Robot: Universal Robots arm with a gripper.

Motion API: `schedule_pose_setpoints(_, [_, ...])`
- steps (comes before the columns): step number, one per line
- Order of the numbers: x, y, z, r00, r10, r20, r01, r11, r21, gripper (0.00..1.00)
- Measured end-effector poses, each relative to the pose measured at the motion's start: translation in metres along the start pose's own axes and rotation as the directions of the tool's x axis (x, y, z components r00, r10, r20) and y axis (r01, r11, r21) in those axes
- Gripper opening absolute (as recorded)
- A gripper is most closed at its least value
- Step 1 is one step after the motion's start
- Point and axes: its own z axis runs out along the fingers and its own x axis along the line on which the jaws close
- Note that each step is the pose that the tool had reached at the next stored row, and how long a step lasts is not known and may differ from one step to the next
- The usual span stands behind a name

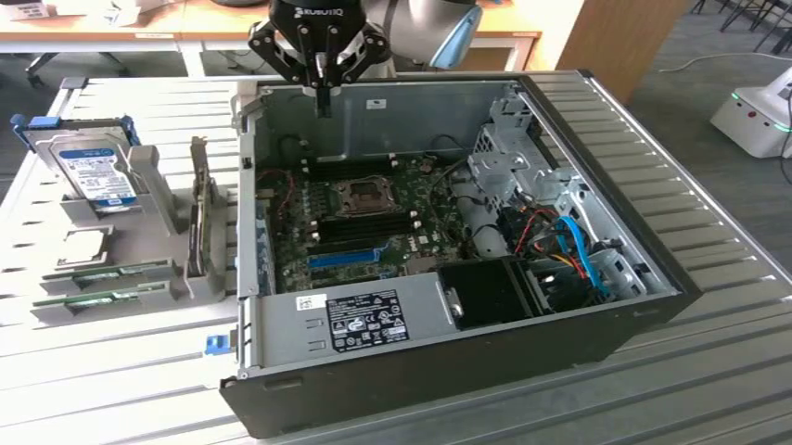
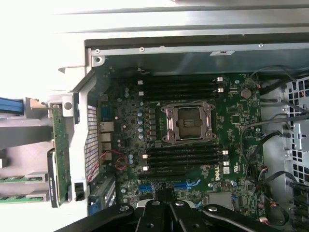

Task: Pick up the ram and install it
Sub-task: 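Reach for the ram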

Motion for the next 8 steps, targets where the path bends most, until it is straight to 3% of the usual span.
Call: schedule_pose_setpoints(8, [0.017, -0.0013, -0.0002, 1.0, 0.0, -0.0005, 0.0, 1.0, 0.0, 0.11])
